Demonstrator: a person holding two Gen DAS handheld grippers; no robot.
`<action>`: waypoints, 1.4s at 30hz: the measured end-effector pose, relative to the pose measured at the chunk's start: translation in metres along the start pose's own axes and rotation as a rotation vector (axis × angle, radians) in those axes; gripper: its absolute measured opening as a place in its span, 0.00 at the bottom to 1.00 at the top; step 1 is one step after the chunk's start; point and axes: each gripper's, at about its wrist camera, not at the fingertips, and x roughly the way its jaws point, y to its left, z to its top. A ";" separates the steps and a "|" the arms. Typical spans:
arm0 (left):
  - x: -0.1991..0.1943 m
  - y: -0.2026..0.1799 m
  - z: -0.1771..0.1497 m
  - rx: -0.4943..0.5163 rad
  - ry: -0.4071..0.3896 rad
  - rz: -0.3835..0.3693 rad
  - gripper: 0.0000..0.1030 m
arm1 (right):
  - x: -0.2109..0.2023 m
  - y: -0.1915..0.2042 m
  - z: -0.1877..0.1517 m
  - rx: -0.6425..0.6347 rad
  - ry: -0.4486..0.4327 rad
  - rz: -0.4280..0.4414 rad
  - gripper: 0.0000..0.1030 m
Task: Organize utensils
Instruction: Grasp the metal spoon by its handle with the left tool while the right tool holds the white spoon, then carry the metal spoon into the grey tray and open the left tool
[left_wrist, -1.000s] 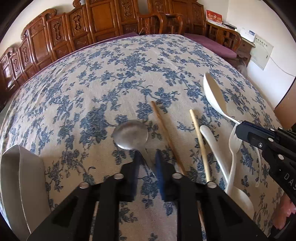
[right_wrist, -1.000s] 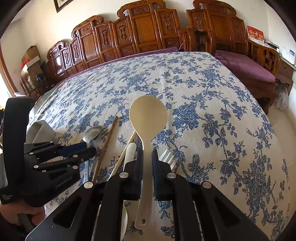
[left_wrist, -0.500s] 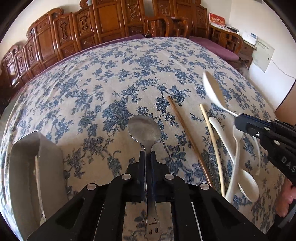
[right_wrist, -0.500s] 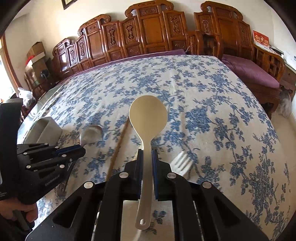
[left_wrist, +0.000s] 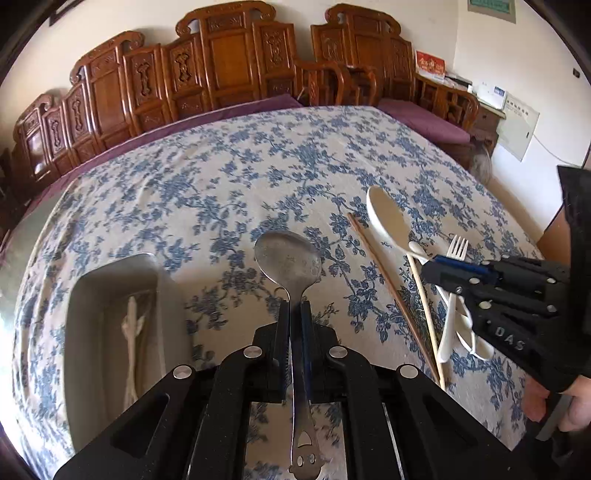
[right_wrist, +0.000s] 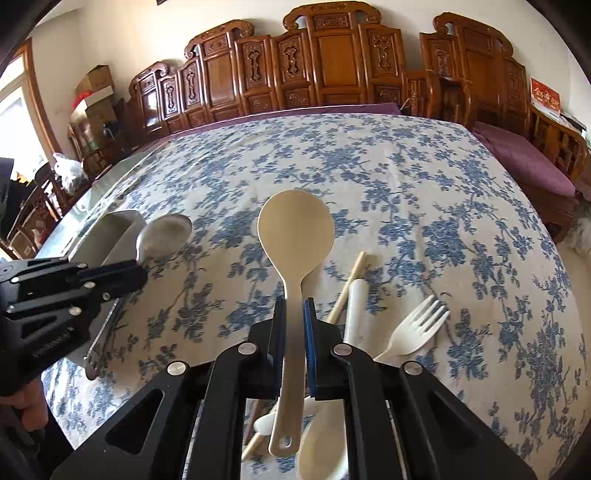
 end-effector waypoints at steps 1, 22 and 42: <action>-0.003 0.001 -0.001 -0.001 -0.005 -0.002 0.04 | 0.000 0.002 -0.001 -0.004 0.003 -0.001 0.11; -0.091 0.053 -0.012 -0.060 -0.131 0.008 0.05 | -0.032 0.074 -0.016 -0.044 -0.043 0.063 0.11; -0.052 0.136 -0.028 -0.124 -0.021 0.130 0.05 | -0.045 0.104 -0.029 -0.106 -0.053 0.120 0.11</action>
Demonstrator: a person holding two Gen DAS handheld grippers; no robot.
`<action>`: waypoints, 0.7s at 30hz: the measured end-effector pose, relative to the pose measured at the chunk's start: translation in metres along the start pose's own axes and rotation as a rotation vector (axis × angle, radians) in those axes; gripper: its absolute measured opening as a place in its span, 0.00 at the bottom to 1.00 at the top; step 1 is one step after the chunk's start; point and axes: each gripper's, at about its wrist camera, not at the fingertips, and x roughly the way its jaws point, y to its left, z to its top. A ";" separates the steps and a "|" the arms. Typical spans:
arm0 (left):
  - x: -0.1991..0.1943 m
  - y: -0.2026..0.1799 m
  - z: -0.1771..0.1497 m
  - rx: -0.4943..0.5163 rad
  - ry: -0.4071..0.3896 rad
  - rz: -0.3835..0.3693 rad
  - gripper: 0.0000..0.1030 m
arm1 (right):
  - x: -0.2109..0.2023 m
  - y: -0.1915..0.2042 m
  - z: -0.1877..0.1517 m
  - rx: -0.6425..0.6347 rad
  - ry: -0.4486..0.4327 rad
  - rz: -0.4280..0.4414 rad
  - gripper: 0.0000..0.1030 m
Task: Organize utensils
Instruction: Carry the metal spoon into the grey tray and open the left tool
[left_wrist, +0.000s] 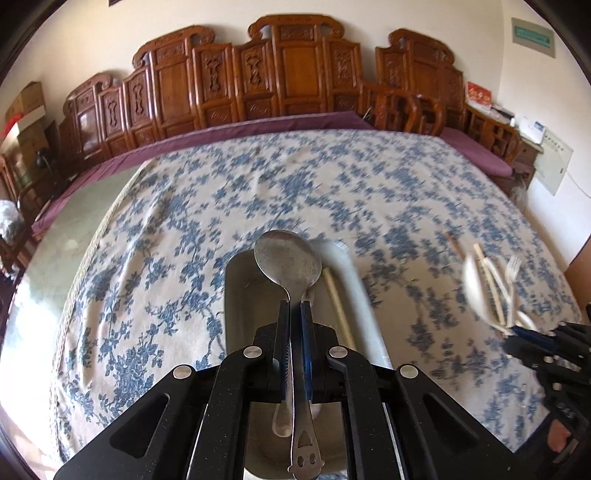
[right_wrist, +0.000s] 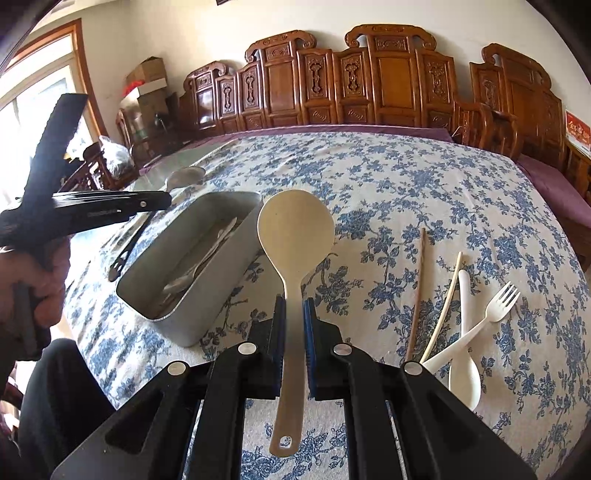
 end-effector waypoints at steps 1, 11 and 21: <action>0.006 0.001 -0.001 -0.003 0.013 0.006 0.05 | -0.001 -0.001 0.001 0.005 -0.004 0.003 0.11; 0.050 0.004 -0.014 0.009 0.120 0.042 0.05 | -0.002 0.000 0.002 0.010 -0.009 0.013 0.11; 0.070 0.005 -0.015 0.030 0.196 0.051 0.05 | 0.003 -0.001 0.000 0.014 0.002 0.004 0.11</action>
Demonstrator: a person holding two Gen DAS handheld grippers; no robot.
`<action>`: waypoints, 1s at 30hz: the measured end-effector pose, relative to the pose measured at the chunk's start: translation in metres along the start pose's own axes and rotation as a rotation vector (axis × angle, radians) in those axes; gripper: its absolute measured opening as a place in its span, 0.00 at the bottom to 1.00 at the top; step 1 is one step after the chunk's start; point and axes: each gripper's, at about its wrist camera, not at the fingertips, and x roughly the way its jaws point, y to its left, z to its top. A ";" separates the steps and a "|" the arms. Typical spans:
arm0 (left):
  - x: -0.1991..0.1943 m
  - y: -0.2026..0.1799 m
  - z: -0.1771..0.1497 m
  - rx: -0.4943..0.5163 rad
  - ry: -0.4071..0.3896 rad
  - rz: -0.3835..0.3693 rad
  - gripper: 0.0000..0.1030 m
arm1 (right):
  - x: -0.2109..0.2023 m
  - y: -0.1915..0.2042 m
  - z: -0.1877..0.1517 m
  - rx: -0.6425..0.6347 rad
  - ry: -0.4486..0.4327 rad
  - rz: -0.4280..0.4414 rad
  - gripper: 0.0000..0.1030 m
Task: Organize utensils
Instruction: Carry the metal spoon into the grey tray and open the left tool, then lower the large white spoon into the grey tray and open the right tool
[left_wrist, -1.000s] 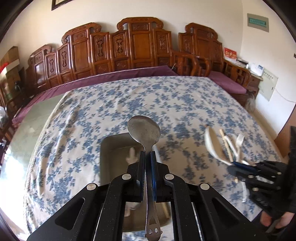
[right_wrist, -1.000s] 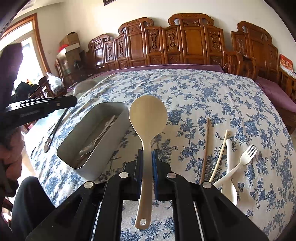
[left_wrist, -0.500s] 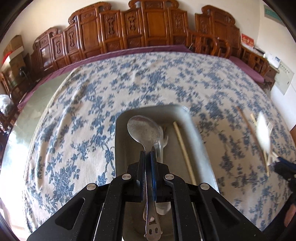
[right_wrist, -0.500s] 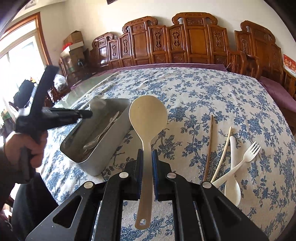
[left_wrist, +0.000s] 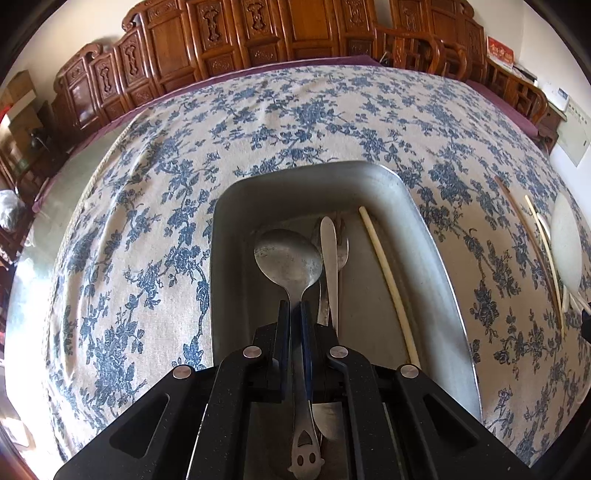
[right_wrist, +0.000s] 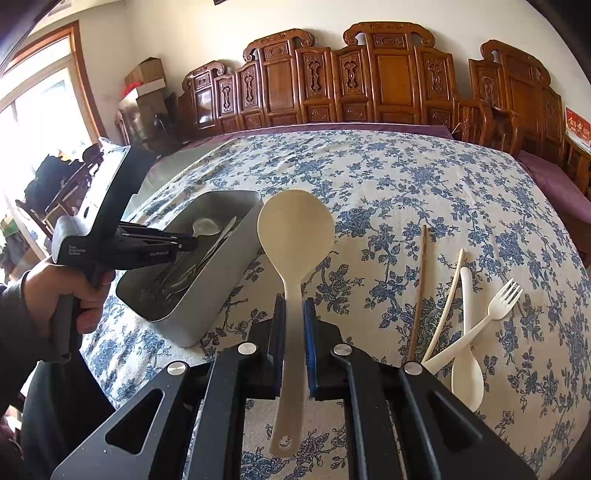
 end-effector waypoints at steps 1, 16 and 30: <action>0.001 0.000 0.000 0.001 0.006 -0.002 0.05 | 0.000 0.000 0.000 0.000 0.001 0.000 0.11; -0.052 0.014 -0.023 -0.057 -0.128 -0.060 0.05 | 0.007 0.013 0.000 -0.033 0.030 -0.010 0.11; -0.105 0.036 -0.046 -0.086 -0.268 -0.107 0.05 | 0.021 0.072 0.024 -0.142 0.047 -0.032 0.11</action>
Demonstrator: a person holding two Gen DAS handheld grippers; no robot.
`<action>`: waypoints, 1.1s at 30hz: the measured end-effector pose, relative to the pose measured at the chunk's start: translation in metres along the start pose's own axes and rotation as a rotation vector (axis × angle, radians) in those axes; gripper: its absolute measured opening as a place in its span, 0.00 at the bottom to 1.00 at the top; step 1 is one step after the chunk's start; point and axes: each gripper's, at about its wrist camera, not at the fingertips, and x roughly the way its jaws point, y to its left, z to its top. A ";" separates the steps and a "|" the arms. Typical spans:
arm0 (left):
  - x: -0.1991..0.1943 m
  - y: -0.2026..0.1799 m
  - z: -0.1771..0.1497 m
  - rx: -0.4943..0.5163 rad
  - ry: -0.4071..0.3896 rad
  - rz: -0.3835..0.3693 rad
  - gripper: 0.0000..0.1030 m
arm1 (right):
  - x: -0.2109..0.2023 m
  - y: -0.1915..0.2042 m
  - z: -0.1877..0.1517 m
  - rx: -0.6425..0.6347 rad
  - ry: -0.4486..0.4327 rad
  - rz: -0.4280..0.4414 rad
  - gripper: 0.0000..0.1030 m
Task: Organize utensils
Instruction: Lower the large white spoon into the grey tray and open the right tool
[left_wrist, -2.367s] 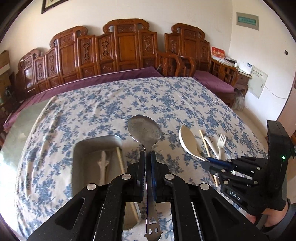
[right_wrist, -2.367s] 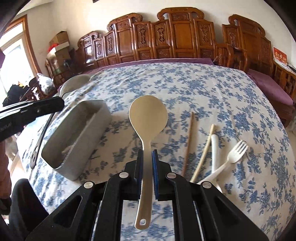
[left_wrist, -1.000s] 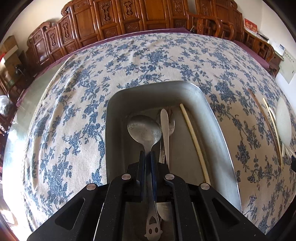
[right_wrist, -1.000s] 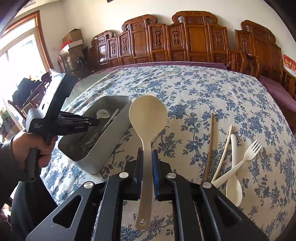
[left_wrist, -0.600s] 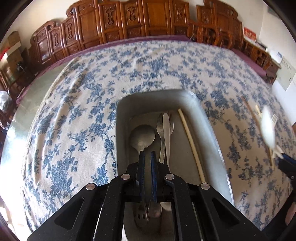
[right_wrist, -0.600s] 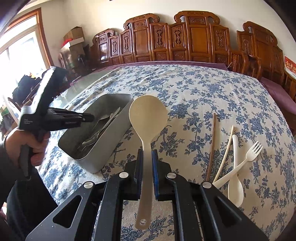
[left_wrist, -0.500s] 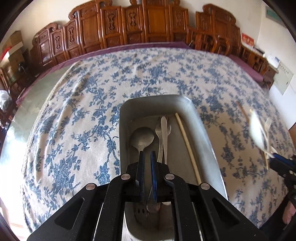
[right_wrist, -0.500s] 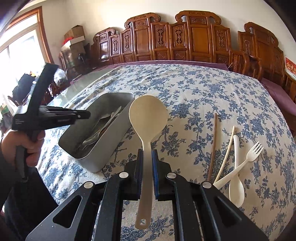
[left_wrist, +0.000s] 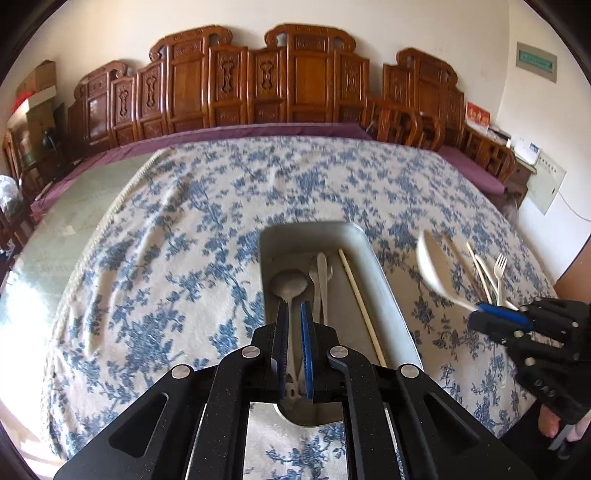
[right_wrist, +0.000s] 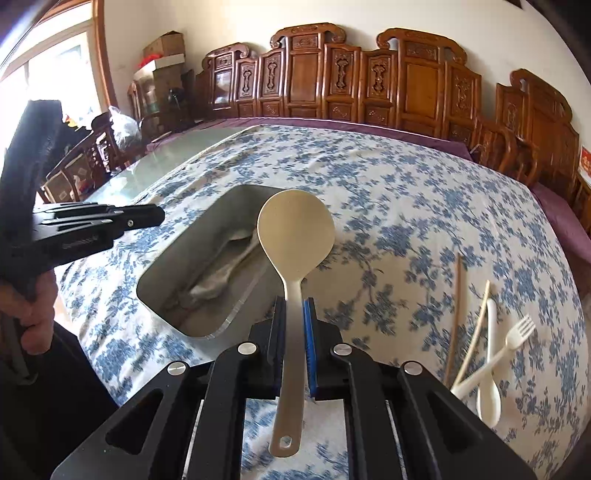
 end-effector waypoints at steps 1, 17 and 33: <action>-0.003 0.002 0.000 0.000 -0.011 0.006 0.05 | 0.001 0.003 0.002 -0.007 0.002 0.001 0.11; -0.009 0.036 -0.005 -0.050 -0.039 0.011 0.05 | 0.045 0.038 0.038 -0.021 0.059 0.041 0.11; -0.005 0.049 -0.006 -0.077 -0.038 0.022 0.05 | 0.115 0.053 0.052 0.051 0.156 0.035 0.11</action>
